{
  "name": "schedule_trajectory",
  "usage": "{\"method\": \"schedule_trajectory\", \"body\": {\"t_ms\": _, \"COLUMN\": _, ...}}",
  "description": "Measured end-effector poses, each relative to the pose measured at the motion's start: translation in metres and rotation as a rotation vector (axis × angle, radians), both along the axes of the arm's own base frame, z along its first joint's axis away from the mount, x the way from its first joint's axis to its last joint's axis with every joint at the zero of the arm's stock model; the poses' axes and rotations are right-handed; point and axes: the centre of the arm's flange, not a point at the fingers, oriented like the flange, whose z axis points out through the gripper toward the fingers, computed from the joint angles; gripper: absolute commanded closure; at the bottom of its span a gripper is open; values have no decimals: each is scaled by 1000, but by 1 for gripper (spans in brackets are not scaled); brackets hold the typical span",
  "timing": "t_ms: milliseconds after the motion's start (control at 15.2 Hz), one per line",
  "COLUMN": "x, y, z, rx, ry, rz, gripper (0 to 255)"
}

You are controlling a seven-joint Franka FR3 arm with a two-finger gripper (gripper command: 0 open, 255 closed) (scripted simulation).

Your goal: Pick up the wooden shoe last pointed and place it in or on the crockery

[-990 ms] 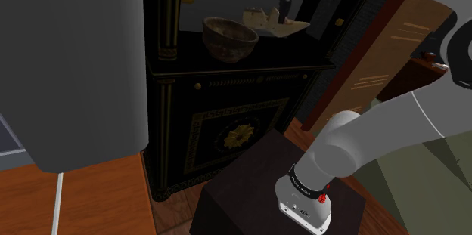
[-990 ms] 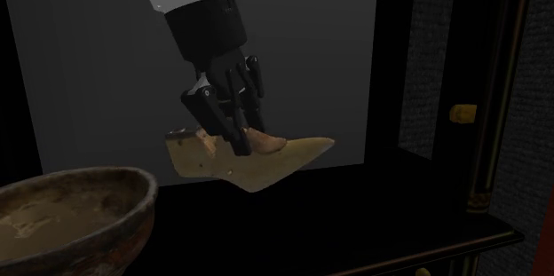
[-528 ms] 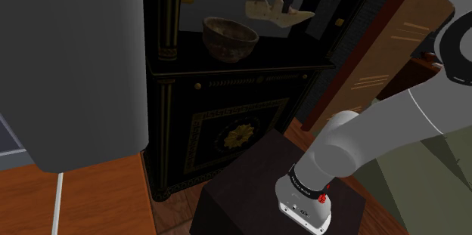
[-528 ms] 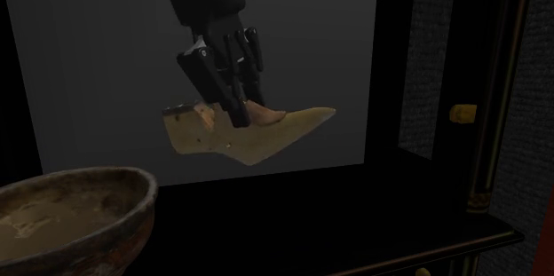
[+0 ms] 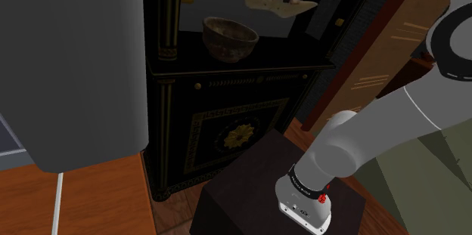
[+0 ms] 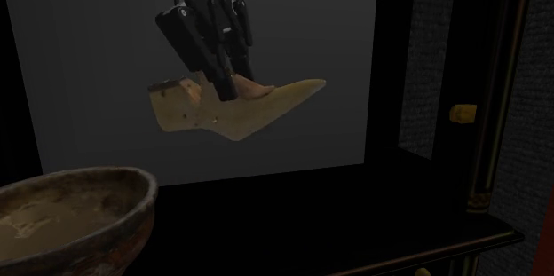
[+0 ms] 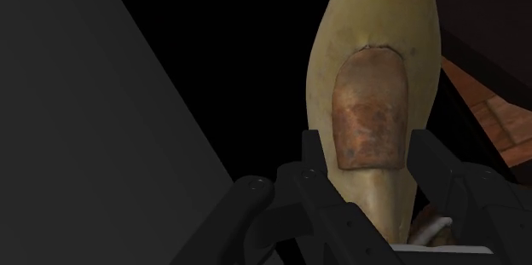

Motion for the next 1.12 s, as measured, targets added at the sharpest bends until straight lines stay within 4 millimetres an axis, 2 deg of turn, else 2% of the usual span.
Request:
{"method": "schedule_trajectory", "body": {"t_ms": 396, "x": 14, "y": 73, "z": 4, "rx": 0, "ry": 0, "rz": 1, "gripper": 255}}
{"method": "schedule_trajectory", "body": {"t_ms": 528, "x": 17, "y": 103, "z": 3, "rx": -1, "ry": 0, "rz": 1, "gripper": 255}}
{"method": "schedule_trajectory", "body": {"t_ms": 726, "x": 25, "y": 136, "z": 4, "rx": -1, "ry": 0, "rz": 1, "gripper": 255}}
{"method": "schedule_trajectory", "body": {"t_ms": 858, "x": 30, "y": 165, "z": 9, "rx": -1, "ry": 0, "rz": 1, "gripper": 255}}
{"method": "schedule_trajectory", "body": {"t_ms": 990, "x": 32, "y": 183, "z": 2, "rx": 0, "ry": 1, "rz": 1, "gripper": 255}}
{"method": "schedule_trajectory", "body": {"t_ms": 1122, "x": 32, "y": 186, "z": -9, "rx": 0, "ry": 1, "rz": 0, "gripper": 255}}
